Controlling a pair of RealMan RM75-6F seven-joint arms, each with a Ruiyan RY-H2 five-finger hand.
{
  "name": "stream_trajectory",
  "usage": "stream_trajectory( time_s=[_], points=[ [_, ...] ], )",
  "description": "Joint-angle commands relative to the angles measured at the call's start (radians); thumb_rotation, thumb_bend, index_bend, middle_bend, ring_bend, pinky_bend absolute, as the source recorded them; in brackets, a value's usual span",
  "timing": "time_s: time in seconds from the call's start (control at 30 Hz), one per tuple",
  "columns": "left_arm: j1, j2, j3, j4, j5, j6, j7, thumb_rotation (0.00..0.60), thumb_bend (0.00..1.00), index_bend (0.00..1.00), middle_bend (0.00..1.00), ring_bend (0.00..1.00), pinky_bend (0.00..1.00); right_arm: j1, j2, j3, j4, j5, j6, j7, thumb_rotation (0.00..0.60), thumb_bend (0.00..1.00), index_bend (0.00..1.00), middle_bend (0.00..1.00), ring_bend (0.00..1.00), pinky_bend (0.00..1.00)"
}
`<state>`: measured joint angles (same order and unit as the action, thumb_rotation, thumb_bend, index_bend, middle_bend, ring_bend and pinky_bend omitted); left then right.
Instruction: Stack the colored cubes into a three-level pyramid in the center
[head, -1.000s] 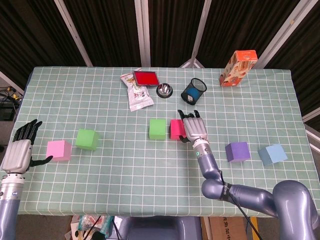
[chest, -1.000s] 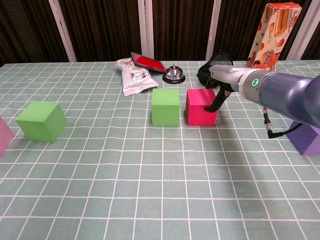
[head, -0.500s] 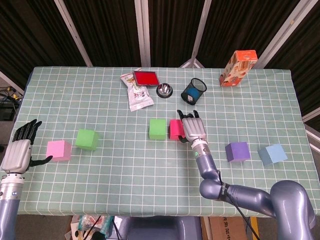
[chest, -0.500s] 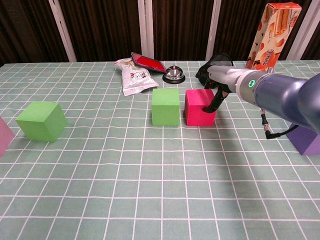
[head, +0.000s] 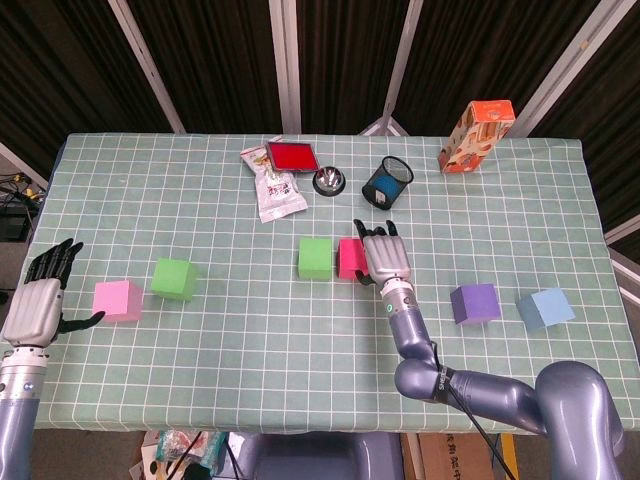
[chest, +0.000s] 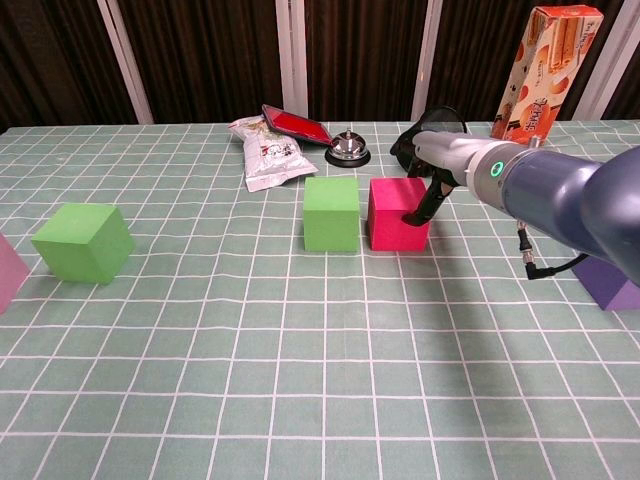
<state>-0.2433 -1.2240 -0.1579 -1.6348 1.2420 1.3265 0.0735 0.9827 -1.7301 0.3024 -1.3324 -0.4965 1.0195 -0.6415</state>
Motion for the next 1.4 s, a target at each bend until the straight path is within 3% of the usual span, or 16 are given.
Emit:
stream_trajectory(
  time_s=[0.03, 0.27, 0.47, 0.6, 1.4],
  points=[
    [0.0, 0.001, 0.001, 0.0, 0.001, -0.001, 0.0, 0.6, 0.08, 0.0, 0.0, 0.0, 0.01, -0.001, -0.002, 0.003, -0.001, 0.004, 0.003, -0.003, 0.6, 0.34, 0.0, 0.39, 0.19, 0.0],
    [0.001, 0.002, 0.001, 0.0, 0.0, -0.001, -0.003, 0.6, 0.08, 0.0, 0.0, 0.0, 0.01, -0.001, -0.009, 0.005, -0.002, 0.002, 0.009, -0.009, 0.6, 0.34, 0.0, 0.39, 0.19, 0.0],
    [0.001, 0.003, 0.001, 0.0, -0.001, -0.002, -0.003, 0.6, 0.08, 0.0, 0.0, 0.0, 0.01, -0.005, -0.008, 0.004, -0.007, -0.011, 0.013, -0.009, 0.6, 0.34, 0.0, 0.26, 0.13, 0.0],
    [0.001, 0.003, 0.001, -0.001, -0.001, -0.002, -0.004, 0.6, 0.08, 0.0, 0.0, 0.0, 0.01, -0.008, -0.007, 0.004, -0.01, -0.016, 0.016, -0.008, 0.6, 0.33, 0.0, 0.22, 0.11, 0.0],
    [0.001, 0.008, 0.004, -0.007, 0.001, -0.005, -0.009, 0.6, 0.08, 0.0, 0.0, 0.0, 0.01, -0.031, 0.015, 0.006, -0.08, 0.01, 0.073, -0.055, 0.6, 0.34, 0.0, 0.17, 0.06, 0.0]
  ],
)
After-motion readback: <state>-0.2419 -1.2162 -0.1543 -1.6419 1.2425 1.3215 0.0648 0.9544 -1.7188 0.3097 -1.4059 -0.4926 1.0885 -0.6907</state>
